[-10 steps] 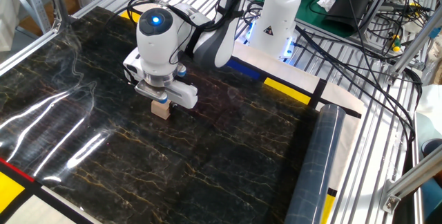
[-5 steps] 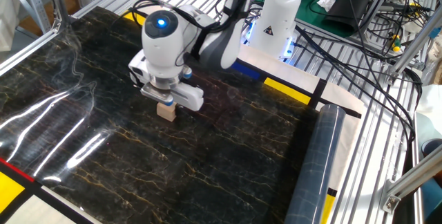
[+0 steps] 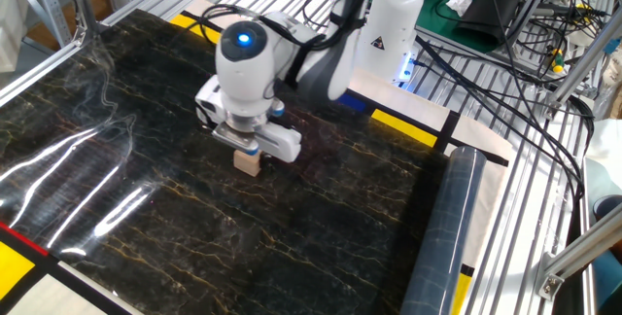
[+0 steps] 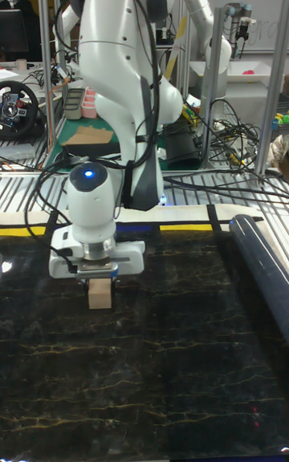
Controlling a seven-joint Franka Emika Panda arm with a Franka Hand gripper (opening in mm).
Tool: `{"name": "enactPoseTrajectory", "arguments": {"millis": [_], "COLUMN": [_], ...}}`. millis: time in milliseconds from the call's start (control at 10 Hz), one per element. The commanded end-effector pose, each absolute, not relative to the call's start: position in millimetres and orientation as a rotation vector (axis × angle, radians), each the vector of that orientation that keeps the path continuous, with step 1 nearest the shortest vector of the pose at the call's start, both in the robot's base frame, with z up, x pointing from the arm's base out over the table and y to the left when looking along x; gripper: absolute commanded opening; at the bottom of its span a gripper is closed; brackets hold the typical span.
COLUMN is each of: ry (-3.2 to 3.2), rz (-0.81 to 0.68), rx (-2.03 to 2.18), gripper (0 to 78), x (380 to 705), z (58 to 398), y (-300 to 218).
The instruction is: Hold a small block with the gripper and sweep it from left to right on the table
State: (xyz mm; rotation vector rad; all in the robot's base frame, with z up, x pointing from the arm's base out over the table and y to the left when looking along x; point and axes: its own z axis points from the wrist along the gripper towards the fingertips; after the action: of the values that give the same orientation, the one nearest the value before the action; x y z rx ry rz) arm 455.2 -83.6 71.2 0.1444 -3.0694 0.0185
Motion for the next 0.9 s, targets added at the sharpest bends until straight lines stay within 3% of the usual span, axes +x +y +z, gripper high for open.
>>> {"name": "enactPoseTrajectory", "arguments": {"millis": [100, 900], "ry": [-3.074, -3.071], "rz": [-0.004, -0.011], "rx": [0.114, 0.1], "gripper": [1.1, 1.1], "x": [446.7, 459.7], "z": [75.4, 86.4], "y": [-54.4, -49.4]}}
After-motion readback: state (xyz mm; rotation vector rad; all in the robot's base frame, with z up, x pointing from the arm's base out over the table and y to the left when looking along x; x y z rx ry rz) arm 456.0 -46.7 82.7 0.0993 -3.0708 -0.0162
